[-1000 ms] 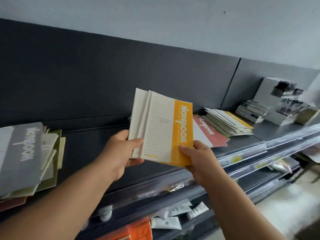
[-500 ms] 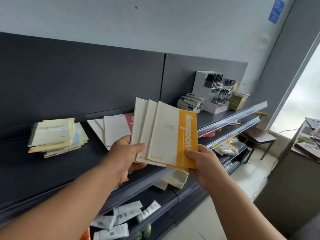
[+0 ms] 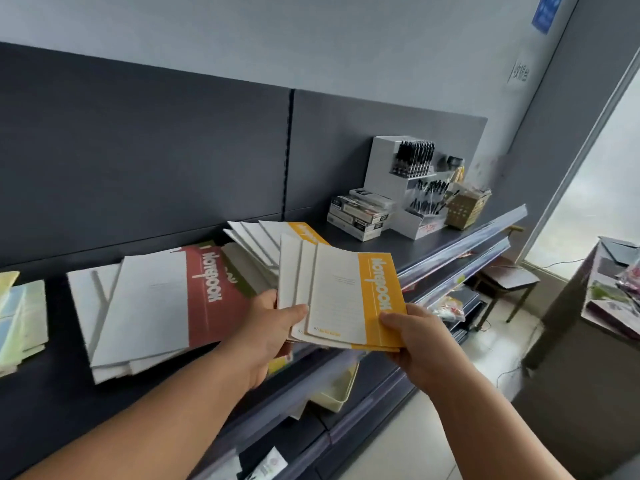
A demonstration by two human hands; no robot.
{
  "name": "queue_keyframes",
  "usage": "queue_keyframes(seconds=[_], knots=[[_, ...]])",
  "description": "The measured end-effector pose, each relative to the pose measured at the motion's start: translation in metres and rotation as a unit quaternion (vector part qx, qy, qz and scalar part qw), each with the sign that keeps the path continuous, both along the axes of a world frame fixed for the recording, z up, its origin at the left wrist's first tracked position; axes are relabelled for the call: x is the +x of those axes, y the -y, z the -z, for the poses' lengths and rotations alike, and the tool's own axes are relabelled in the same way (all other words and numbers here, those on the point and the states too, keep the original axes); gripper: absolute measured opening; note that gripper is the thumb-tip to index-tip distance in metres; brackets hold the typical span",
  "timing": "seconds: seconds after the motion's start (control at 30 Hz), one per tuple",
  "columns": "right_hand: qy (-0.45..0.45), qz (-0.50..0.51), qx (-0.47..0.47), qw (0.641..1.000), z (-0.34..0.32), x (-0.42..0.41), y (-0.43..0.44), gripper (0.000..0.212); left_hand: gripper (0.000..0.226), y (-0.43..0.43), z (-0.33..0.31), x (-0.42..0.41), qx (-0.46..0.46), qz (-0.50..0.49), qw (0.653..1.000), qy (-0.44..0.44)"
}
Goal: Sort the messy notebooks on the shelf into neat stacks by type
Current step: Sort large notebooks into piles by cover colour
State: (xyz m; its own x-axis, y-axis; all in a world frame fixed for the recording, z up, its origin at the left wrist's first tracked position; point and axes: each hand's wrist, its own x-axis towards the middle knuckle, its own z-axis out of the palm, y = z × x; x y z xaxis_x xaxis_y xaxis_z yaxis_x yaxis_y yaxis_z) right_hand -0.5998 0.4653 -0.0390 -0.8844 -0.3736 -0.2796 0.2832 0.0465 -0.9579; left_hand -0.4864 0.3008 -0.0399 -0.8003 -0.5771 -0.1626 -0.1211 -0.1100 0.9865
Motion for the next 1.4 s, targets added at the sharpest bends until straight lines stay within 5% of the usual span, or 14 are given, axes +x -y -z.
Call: queue_keyframes(seconds=[0.4, 0.7, 0.83, 0.97, 1.07, 1.4], knots=[[-0.047, -0.063, 0.062, 0.995, -0.015, -0.139, 0.083, 0.009, 0.016, 0.071, -0.01, -0.119, -0.137, -0.067, 0.988, 0.003], [-0.082, -0.194, 0.089, 0.973, 0.001, -0.202, 0.165, 0.015, 0.025, 0.112, 0.006, -0.142, -0.231, -0.193, 0.942, 0.146], [-0.169, -0.259, 0.165, 0.937, 0.005, -0.229, 0.188, 0.012, 0.035, 0.111, 0.01, -0.154, -0.29, -0.269, 0.872, 0.289], [-0.302, -0.318, 0.264, 0.859, 0.013, -0.246, 0.196, 0.044, 0.068, 0.103, 0.018, -0.165, -0.288, -0.283, 0.849, 0.341], [-0.332, -0.364, 0.271, 0.827, 0.018, -0.256, 0.197, 0.062, 0.069, 0.098, 0.019, -0.169, -0.318, -0.28, 0.828, 0.368], [-0.382, -0.444, 0.257, 0.768, 0.017, -0.268, 0.192, 0.043, 0.057, 0.076, 0.007, -0.174, -0.375, -0.295, 0.755, 0.45]])
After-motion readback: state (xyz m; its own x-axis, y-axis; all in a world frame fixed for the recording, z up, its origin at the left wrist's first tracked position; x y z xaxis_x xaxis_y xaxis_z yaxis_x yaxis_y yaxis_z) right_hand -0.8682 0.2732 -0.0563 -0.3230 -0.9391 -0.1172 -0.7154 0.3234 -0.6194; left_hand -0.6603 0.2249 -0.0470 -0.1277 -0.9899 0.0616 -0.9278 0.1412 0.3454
